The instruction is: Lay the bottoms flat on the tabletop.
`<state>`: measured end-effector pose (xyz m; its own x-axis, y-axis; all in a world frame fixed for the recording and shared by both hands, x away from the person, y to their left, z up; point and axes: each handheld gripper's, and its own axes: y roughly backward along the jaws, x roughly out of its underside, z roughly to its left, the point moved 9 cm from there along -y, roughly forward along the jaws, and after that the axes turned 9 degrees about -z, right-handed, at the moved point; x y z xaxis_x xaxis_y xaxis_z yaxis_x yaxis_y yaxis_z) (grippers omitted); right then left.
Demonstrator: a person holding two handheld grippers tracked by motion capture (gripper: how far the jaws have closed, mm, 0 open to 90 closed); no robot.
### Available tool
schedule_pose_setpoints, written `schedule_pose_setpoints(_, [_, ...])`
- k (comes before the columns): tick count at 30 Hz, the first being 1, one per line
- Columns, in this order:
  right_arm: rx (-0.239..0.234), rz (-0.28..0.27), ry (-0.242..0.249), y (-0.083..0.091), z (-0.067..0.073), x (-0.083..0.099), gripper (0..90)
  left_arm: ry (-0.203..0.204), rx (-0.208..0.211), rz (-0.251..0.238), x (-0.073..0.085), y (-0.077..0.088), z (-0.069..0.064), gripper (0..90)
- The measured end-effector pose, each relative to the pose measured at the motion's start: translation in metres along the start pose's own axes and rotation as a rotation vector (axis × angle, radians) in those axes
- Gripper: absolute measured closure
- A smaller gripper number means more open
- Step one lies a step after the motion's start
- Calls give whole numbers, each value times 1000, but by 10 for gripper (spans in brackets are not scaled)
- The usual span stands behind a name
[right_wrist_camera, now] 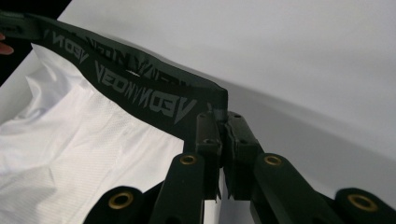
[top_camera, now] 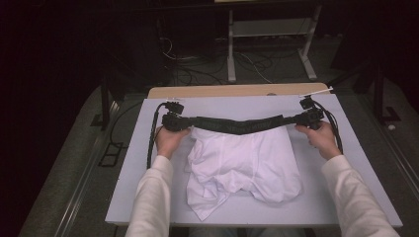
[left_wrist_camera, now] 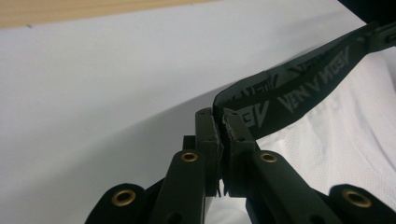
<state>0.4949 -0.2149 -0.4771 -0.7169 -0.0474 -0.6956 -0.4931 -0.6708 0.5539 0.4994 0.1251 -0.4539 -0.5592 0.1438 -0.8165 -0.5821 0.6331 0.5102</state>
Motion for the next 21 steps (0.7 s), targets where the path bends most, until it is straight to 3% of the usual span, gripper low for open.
schedule_pose_setpoints(3, [8,-24,1,0,-4,-19,838,-1,-27,-18,-14,-4,8,859])
schedule_pose_setpoints(9, [1,-105,-46,-11,-17,-43,839,-8,-52,-67,-43,-8,22,860])
schedule_pose_setpoints(12, [7,-129,-63,-16,-20,-53,839,-33,-63,-64,-52,-11,29,860])
schedule_pose_setpoints(17, [22,-145,-45,-18,-21,-68,839,-19,-61,-97,-70,-15,36,860])
schedule_pose_setpoints(21, [50,-144,-16,-16,-24,-79,839,-38,-60,-96,-85,-18,35,860])
